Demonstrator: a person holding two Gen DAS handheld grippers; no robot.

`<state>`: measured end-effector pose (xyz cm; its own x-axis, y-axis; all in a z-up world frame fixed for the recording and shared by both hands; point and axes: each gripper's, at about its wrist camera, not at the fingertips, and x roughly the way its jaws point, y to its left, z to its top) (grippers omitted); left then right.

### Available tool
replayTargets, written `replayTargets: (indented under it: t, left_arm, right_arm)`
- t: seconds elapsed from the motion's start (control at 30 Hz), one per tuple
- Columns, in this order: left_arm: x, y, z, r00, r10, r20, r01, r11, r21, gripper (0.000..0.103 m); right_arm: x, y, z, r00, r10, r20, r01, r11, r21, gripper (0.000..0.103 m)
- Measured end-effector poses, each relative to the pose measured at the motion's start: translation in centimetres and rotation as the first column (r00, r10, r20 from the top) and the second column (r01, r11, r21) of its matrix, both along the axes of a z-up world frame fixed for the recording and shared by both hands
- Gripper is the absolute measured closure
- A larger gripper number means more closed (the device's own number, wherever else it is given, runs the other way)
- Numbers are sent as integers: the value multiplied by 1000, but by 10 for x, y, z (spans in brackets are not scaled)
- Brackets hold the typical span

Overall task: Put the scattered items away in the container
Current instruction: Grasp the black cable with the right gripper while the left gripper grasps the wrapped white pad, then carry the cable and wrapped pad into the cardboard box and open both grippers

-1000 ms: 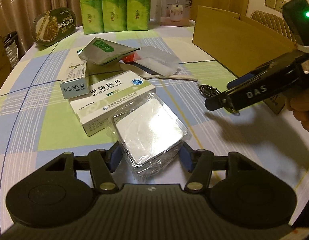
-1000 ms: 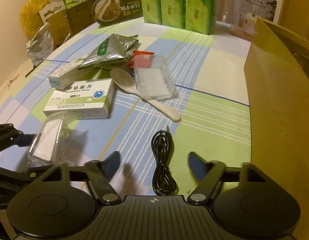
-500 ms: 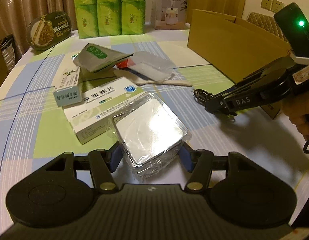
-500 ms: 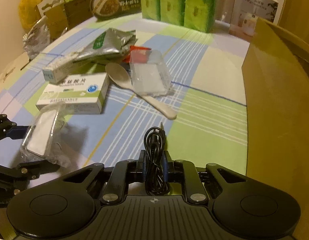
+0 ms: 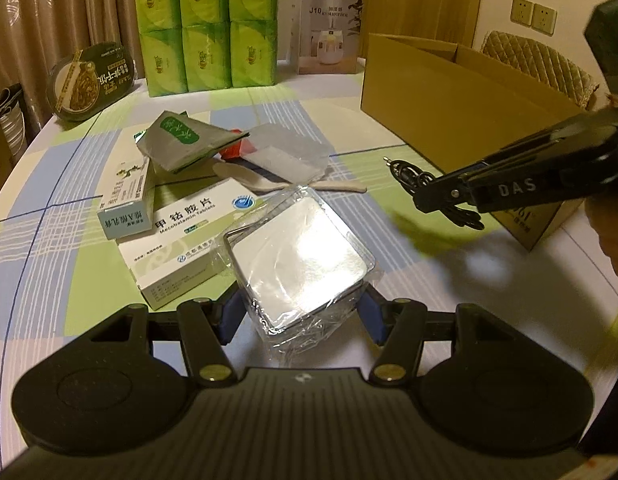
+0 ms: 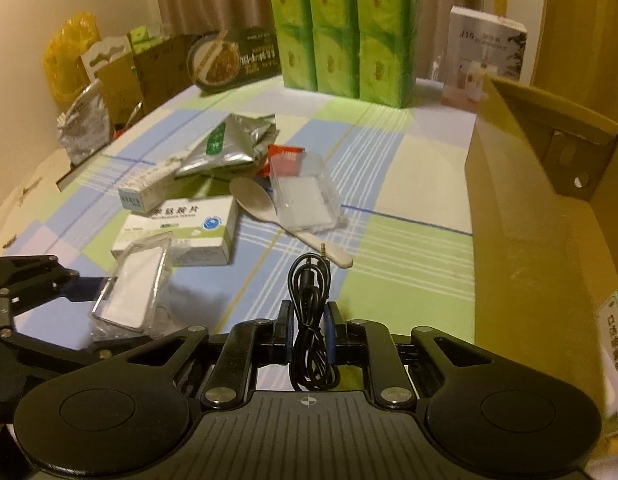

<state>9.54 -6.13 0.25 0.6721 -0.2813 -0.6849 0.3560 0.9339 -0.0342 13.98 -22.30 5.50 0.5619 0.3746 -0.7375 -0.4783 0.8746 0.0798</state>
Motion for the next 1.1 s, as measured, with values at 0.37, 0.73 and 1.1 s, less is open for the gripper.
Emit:
replayTargets:
  t: [0.37, 0.73, 1.1]
  left_arm:
    - [-3, -9, 13, 1000, -4, 30, 5, 1000, -7, 48]
    - [-6, -15, 17, 999, -10, 40, 11, 1000, -7, 48]
    - [-7, -35, 41, 993, -65, 99, 68, 997, -23, 48]
  right_arm:
    - [-14, -16, 16, 997, -48, 58, 46, 998, 31, 91]
    - [-24, -27, 25, 994, -70, 85, 65, 997, 51, 91]
    - [-29, -48, 52, 981, -119, 156, 101, 988, 117, 91]
